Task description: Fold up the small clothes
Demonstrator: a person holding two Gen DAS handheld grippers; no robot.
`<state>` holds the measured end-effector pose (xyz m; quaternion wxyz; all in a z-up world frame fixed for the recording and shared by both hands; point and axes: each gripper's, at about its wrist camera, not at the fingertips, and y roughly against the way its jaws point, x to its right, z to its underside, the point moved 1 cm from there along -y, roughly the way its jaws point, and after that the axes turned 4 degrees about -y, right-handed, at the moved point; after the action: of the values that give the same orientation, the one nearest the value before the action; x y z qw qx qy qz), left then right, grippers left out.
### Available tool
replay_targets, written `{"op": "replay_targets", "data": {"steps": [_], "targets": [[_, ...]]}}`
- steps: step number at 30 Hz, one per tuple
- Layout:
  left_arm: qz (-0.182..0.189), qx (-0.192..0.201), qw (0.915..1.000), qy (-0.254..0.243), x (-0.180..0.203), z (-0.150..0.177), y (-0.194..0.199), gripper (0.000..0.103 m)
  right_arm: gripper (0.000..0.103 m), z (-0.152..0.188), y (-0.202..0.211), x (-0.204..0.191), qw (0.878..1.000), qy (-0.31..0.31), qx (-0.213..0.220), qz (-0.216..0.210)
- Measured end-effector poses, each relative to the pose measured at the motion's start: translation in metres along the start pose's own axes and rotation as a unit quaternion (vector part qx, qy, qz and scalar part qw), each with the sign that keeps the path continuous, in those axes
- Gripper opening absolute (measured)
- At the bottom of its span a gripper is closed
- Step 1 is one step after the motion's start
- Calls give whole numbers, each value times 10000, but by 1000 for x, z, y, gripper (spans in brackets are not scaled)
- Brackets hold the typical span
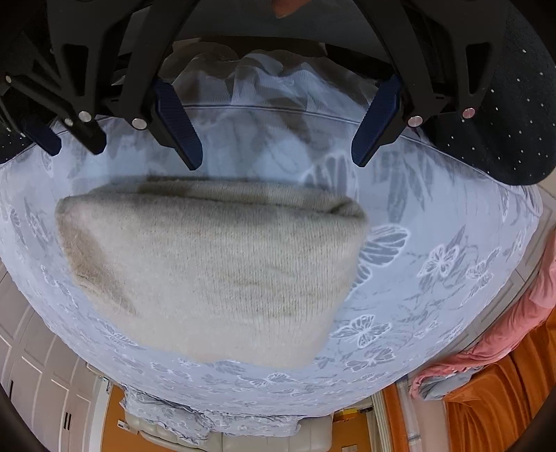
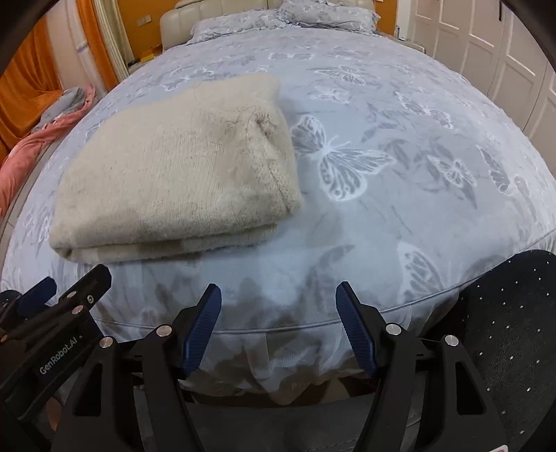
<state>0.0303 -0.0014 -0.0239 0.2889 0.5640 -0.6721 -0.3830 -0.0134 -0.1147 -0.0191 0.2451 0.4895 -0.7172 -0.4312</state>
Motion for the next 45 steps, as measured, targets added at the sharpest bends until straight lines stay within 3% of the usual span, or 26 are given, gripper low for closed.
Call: {"op": "replay_targets", "data": {"steps": [6,45], "targets": [[-144,96,9999,2,3,5,1,85,69,2,1,-3,9995,102,293,115],[-658,226,9975,-108,10,11,8,86,70,6,10,-13,9977,305,561,244]]}}
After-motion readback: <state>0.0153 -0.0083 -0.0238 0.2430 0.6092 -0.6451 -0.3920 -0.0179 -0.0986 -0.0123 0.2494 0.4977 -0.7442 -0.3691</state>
